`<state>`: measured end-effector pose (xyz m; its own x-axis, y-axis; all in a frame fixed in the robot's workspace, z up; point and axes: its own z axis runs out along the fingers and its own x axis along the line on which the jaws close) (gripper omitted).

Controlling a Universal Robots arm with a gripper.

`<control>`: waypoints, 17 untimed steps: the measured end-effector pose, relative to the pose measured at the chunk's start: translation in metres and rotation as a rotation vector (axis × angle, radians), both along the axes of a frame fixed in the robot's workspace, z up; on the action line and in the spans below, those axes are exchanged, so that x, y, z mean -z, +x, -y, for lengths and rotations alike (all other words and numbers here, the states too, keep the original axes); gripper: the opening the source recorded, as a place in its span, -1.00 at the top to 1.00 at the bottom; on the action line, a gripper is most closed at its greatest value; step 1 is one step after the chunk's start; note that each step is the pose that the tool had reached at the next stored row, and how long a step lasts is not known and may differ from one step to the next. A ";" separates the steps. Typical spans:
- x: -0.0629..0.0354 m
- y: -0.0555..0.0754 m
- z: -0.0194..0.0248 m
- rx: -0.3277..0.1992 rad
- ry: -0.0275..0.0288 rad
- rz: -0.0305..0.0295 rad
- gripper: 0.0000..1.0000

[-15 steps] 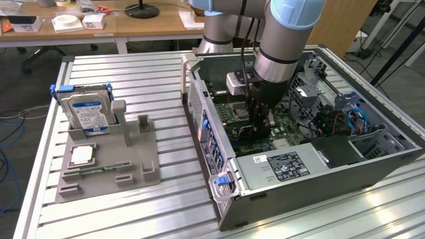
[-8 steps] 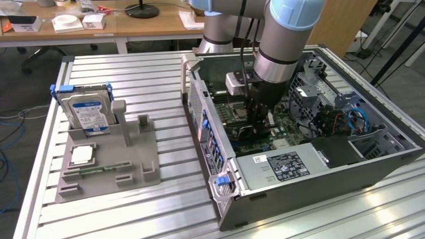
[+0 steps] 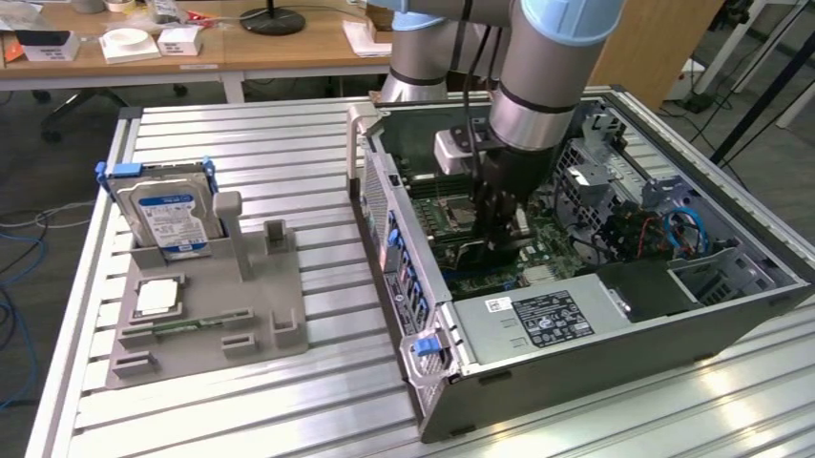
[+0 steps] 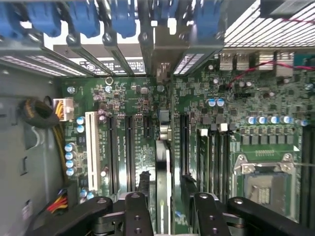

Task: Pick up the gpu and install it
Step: 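Insert the gpu into the slot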

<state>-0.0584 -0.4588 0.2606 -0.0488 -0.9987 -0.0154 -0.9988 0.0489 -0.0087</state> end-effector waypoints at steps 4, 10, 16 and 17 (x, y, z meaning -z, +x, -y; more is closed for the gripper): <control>-0.0074 0.000 0.0000 0.001 0.0001 0.0000 0.22; -0.0075 0.000 0.0000 0.001 -0.0001 0.0000 0.61; -0.0075 0.000 0.0000 0.001 -0.0001 0.0000 0.79; -0.0075 0.000 0.0000 0.001 -0.0001 0.0000 0.79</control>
